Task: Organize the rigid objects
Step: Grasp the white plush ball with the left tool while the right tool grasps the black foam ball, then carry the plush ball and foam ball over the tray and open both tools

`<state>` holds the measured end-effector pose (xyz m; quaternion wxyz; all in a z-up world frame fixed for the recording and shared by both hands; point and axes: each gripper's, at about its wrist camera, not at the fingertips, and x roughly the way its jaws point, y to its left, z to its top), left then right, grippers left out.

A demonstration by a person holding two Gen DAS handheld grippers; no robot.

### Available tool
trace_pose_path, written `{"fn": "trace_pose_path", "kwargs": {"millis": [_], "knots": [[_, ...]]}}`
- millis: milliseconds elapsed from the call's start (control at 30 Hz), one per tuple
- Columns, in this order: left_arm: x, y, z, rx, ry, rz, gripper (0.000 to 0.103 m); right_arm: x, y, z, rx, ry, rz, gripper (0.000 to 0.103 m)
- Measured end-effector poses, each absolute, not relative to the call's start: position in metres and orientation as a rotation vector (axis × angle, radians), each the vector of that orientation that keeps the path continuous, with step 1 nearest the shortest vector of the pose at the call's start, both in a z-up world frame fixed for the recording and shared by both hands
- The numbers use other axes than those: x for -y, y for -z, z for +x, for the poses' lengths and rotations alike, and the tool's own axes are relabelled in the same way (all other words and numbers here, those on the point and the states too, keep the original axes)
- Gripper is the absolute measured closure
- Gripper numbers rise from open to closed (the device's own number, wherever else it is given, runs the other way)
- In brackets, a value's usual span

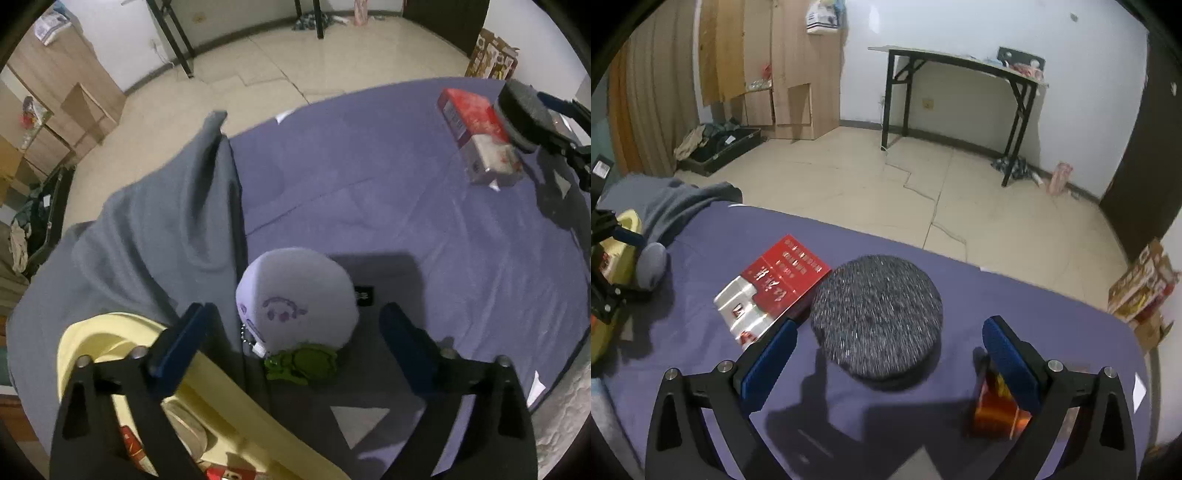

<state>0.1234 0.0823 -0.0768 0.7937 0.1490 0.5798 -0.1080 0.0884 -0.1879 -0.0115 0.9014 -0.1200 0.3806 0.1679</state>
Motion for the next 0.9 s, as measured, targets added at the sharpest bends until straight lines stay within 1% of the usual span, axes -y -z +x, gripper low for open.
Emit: {"fn": "trace_pose_path", "kwargs": {"millis": [33, 67, 100, 133, 167, 267, 367, 433, 567, 700, 800, 900], "knots": [[-0.082, 0.082, 0.124, -1.260, 0.244, 0.318, 0.022, 0.185, 0.016, 0.090, -0.794, -0.349, -0.253, 0.005], [-0.082, 0.084, 0.125, -1.265, 0.247, 0.319, 0.024, 0.184, 0.019, 0.094, -0.800, -0.345, -0.257, 0.013], [-0.082, 0.085, 0.125, -1.264, 0.248, 0.309, 0.031, 0.182, 0.021, 0.098, -0.806, -0.341, -0.262, 0.022], [-0.081, 0.085, 0.126, -1.259, 0.251, 0.294, 0.039, 0.181, 0.022, 0.100, -0.809, -0.346, -0.261, 0.028], [-0.081, 0.084, 0.127, -1.256, 0.246, 0.274, 0.044, 0.179, 0.023, 0.102, -0.813, -0.355, -0.258, 0.035], [-0.086, 0.079, 0.128, -1.248, 0.226, 0.221, 0.046, 0.174, 0.022, 0.101, -0.802, -0.365, -0.281, 0.036], [-0.087, 0.066, 0.118, -1.215, 0.253, 0.185, 0.046, 0.181, 0.008, 0.083, -0.752, -0.343, -0.270, 0.036], [-0.088, 0.052, 0.108, -1.186, 0.257, 0.170, 0.046, 0.185, -0.005, 0.073, -0.711, -0.329, -0.244, 0.036], [-0.099, 0.012, 0.077, -1.114, 0.270, 0.098, 0.046, 0.180, -0.030, 0.058, -0.687, -0.340, -0.229, 0.036], [-0.130, -0.025, 0.046, -1.056, 0.245, 0.010, 0.046, 0.166, -0.066, 0.037, -0.660, -0.395, -0.216, 0.036], [-0.163, -0.043, 0.021, -1.026, 0.213, -0.082, 0.046, 0.140, -0.089, 0.019, -0.645, -0.475, -0.206, 0.036], [-0.195, -0.050, -0.006, -1.010, 0.156, -0.122, 0.046, 0.103, -0.099, -0.003, -0.638, -0.582, -0.219, 0.036]]}}
